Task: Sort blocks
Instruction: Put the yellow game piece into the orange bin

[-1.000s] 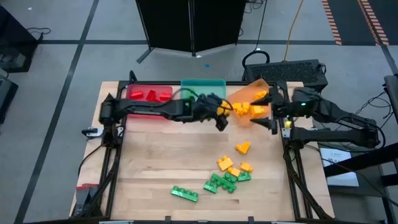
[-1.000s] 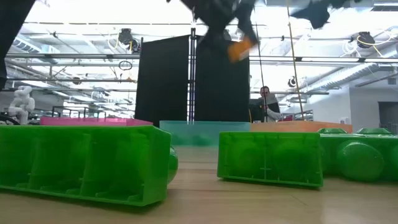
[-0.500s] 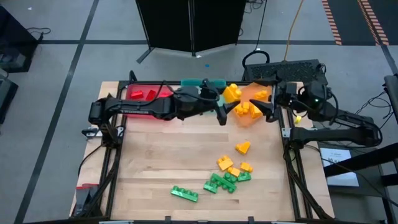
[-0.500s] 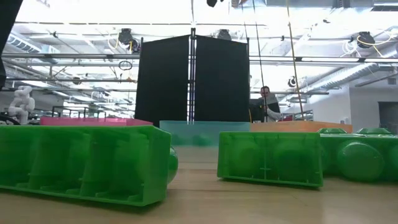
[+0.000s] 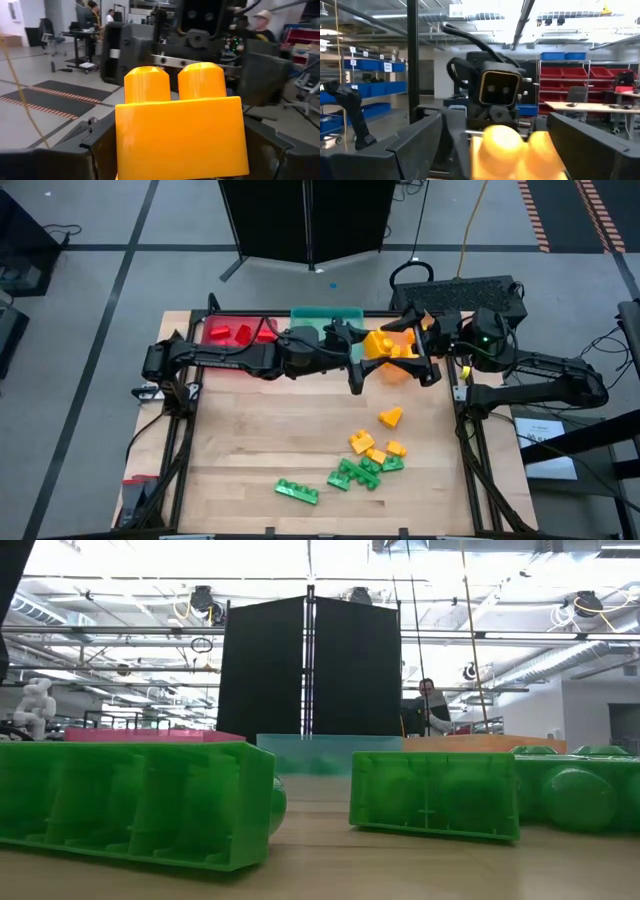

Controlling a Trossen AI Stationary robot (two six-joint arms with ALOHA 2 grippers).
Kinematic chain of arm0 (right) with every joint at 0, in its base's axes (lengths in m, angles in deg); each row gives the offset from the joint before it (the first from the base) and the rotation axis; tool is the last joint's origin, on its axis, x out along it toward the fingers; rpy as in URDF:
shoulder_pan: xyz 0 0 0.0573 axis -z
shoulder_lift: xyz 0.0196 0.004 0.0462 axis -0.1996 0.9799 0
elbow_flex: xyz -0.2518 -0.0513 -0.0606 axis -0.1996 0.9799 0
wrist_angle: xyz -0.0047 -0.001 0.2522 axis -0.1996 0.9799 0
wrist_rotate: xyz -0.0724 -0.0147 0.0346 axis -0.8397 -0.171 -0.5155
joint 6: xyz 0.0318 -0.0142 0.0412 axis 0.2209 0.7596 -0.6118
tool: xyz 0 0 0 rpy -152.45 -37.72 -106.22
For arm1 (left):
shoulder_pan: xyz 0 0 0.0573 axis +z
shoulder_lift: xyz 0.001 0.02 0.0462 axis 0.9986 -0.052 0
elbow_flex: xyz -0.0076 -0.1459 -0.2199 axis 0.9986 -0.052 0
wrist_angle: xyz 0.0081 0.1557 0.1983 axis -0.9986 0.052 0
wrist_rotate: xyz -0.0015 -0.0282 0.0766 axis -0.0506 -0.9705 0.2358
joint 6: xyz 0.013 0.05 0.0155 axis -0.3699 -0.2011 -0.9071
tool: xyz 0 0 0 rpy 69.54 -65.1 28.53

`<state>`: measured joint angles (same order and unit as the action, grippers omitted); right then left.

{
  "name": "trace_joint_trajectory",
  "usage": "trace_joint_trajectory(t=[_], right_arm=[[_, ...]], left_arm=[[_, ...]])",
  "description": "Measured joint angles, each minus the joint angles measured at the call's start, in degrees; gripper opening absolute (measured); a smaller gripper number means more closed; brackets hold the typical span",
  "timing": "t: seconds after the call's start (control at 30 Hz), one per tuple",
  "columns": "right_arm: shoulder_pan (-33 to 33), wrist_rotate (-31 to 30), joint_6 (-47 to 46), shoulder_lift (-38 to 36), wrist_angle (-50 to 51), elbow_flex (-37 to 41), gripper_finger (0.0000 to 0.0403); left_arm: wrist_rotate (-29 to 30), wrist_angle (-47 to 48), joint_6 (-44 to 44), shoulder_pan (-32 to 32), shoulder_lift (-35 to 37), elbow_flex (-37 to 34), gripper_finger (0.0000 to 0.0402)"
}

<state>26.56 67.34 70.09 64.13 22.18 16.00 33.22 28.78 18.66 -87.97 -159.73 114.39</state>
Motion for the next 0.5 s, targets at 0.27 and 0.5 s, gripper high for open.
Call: trace_joint_trajectory(t=[0.27,0.5], right_arm=[[0.0,0.0,0.43,0.63,-0.58,0.0,0.0357],[0.0,1.76,0.42,1.75,-0.6,0.0,0.0357]], left_arm=[[-0.3,-0.83,-0.02,-1.34,0.02,0.0,0.0305],[-0.28,-0.65,0.07,-1.81,0.0,0.0,0.0305]])
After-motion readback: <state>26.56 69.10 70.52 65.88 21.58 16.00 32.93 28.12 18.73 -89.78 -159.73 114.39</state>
